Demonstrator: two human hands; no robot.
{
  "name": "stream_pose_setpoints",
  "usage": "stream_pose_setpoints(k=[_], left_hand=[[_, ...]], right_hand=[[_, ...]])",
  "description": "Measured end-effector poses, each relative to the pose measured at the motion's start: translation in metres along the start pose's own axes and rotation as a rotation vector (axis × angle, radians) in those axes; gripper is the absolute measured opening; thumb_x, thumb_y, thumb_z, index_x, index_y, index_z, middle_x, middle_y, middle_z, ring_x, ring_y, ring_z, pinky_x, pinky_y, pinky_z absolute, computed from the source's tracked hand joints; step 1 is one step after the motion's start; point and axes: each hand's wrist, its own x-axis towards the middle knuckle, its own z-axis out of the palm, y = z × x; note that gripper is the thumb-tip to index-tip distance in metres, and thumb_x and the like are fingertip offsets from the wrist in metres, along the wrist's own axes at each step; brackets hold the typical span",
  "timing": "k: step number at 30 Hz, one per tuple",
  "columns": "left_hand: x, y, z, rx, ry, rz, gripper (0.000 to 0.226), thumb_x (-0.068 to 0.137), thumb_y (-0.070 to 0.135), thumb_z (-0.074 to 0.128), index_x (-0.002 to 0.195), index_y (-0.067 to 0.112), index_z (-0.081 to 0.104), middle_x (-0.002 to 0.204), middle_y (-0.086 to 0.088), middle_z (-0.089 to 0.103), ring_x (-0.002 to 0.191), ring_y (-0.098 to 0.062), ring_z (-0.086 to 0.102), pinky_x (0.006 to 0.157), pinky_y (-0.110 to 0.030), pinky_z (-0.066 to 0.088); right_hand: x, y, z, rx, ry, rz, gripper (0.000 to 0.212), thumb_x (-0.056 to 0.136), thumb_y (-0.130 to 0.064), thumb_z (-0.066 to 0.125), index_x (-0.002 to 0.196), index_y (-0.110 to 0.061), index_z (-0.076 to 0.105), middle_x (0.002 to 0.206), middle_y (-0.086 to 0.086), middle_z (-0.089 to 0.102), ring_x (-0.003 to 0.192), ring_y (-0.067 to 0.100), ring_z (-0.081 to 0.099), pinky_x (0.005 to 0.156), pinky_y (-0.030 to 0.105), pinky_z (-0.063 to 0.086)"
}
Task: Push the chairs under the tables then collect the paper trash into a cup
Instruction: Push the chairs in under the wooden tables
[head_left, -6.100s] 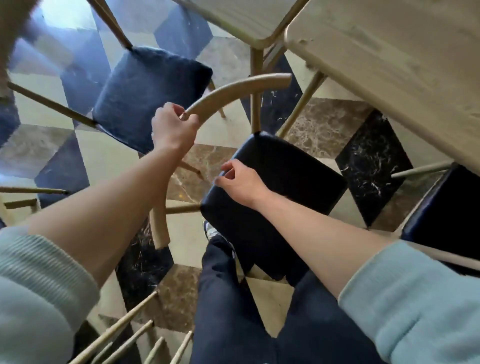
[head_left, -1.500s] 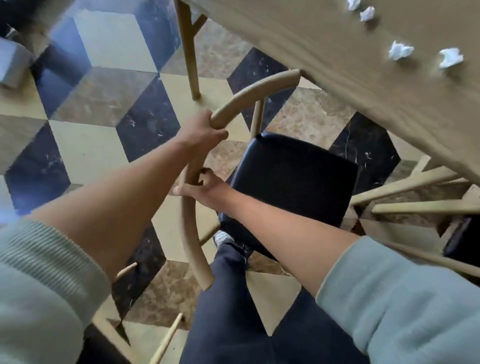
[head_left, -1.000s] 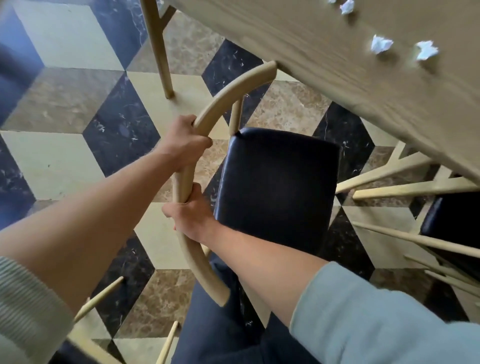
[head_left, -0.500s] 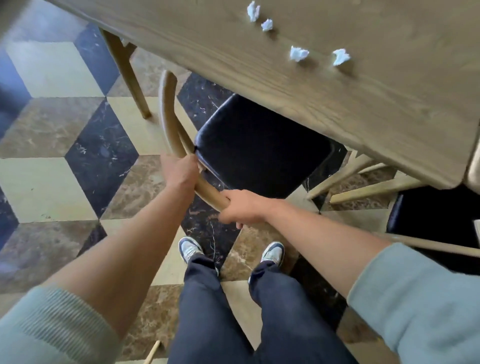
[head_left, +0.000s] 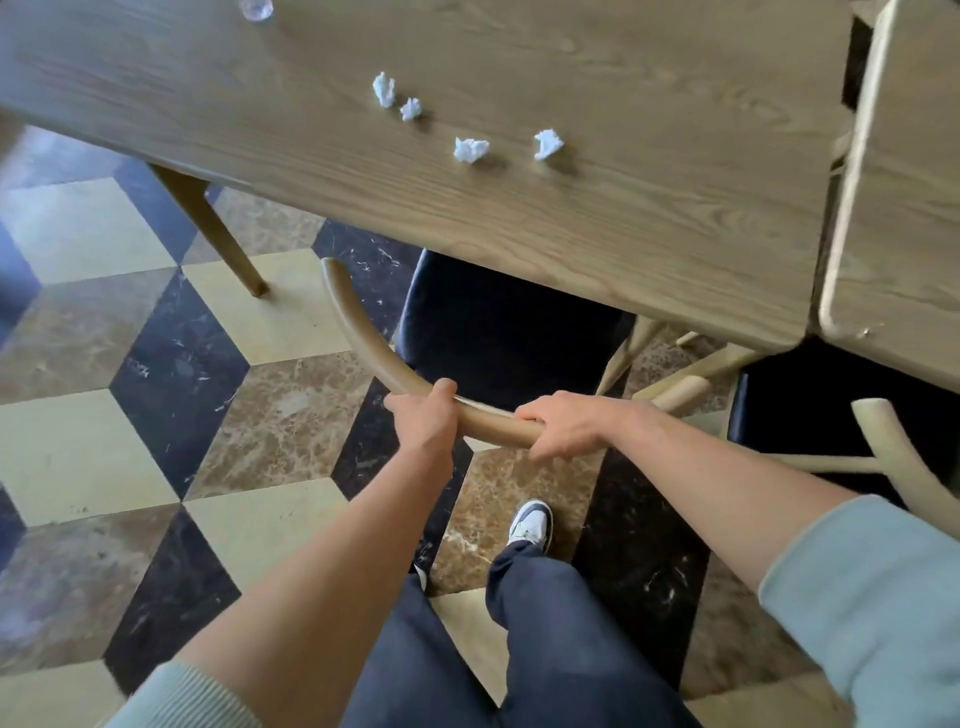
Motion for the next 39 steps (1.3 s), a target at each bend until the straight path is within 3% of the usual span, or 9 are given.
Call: stream_pose_setpoints(k=[6, 10, 15, 17, 21, 24, 30, 35, 39], left_hand=[[-0.015, -0.017, 0.013, 0.151, -0.094, -0.043, 0.078, 0.091, 0.041, 0.069, 0.147, 0.009, 0.024, 0.122, -0.015, 0.062, 0.105, -0.033, 0.067, 0.098, -0.054, 0.058], [-0.014, -0.009, 0.001, 0.292, -0.210, -0.107, 0.084, 0.093, 0.053, 0.064, 0.152, 0.011, 0.021, 0.133, -0.017, 0.061, 0.117, -0.035, 0.063, 0.097, -0.055, 0.057], [-0.005, 0.016, -0.031, 0.385, -0.290, -0.060, 0.075, 0.089, 0.068, 0.054, 0.129, 0.005, 0.062, 0.116, -0.014, 0.071, 0.104, -0.030, 0.068, 0.091, -0.046, 0.053], [0.004, 0.037, -0.056, 0.383, -0.287, -0.057, 0.075, 0.090, 0.070, 0.051, 0.123, 0.004, 0.066, 0.113, -0.015, 0.071, 0.099, -0.031, 0.069, 0.089, -0.045, 0.054], [0.036, 0.091, -0.128, 0.410, -0.293, 0.010, 0.063, 0.095, 0.065, 0.049, 0.122, 0.010, 0.062, 0.115, -0.013, 0.067, 0.101, -0.033, 0.068, 0.098, -0.051, 0.054], [0.073, 0.141, -0.203, 0.445, -0.265, 0.066, 0.052, 0.098, 0.063, 0.050, 0.110, 0.013, 0.058, 0.116, -0.014, 0.064, 0.103, -0.035, 0.066, 0.094, -0.048, 0.053], [0.134, 0.237, -0.364, 0.348, -0.118, 0.143, 0.050, 0.101, 0.054, 0.054, 0.121, 0.009, 0.057, 0.121, -0.019, 0.067, 0.107, -0.038, 0.068, 0.097, -0.052, 0.055], [0.164, 0.292, -0.437, 0.314, -0.103, 0.172, 0.050, 0.104, 0.046, 0.053, 0.131, 0.004, 0.060, 0.118, -0.021, 0.067, 0.103, -0.039, 0.067, 0.098, -0.050, 0.056], [0.218, 0.363, -0.487, 0.296, -0.046, 0.212, 0.043, 0.105, 0.046, 0.051, 0.114, 0.005, 0.064, 0.118, -0.021, 0.067, 0.106, -0.037, 0.066, 0.088, -0.045, 0.056]], right_hand=[[-0.019, 0.026, 0.002, -0.028, 0.024, 0.039, 0.037, 0.057, -0.055, 0.063, 0.092, -0.043, 0.058, 0.086, -0.007, 0.066, 0.071, 0.013, 0.066, 0.060, 0.032, 0.050], [-0.024, 0.021, -0.001, 0.006, 0.001, 0.076, 0.036, 0.067, -0.042, 0.071, 0.102, -0.039, 0.062, 0.093, -0.004, 0.066, 0.080, 0.015, 0.065, 0.066, 0.031, 0.051], [-0.026, -0.012, -0.013, 0.111, -0.040, 0.144, 0.067, 0.069, -0.054, 0.070, 0.132, -0.037, 0.056, 0.118, -0.008, 0.062, 0.105, 0.014, 0.060, 0.087, 0.037, 0.048], [-0.017, -0.043, -0.027, 0.242, 0.081, 0.119, 0.071, 0.077, -0.057, 0.070, 0.142, -0.036, 0.052, 0.127, -0.009, 0.061, 0.117, 0.015, 0.056, 0.102, 0.040, 0.044], [0.021, -0.136, -0.054, 0.337, 0.465, 0.025, 0.029, 0.089, -0.049, 0.068, 0.110, -0.030, 0.070, 0.101, -0.005, 0.070, 0.096, 0.012, 0.065, 0.083, 0.029, 0.051], [0.060, -0.227, -0.069, 0.283, 0.594, -0.059, 0.022, 0.089, -0.043, 0.064, 0.099, -0.025, 0.071, 0.096, -0.006, 0.071, 0.094, 0.013, 0.065, 0.082, 0.032, 0.051], [0.143, -0.414, -0.085, 0.148, 0.528, -0.194, 0.019, 0.092, -0.040, 0.065, 0.103, -0.025, 0.070, 0.103, -0.002, 0.072, 0.096, 0.019, 0.064, 0.081, 0.035, 0.049], [0.196, -0.501, -0.111, 0.045, 0.445, -0.272, 0.007, 0.096, -0.033, 0.065, 0.100, -0.027, 0.066, 0.103, -0.001, 0.068, 0.097, 0.020, 0.062, 0.072, 0.028, 0.043], [0.263, -0.582, -0.150, 0.013, 0.441, -0.327, 0.016, 0.095, -0.030, 0.065, 0.106, -0.020, 0.068, 0.102, 0.003, 0.069, 0.095, 0.022, 0.064, 0.072, 0.030, 0.048]])
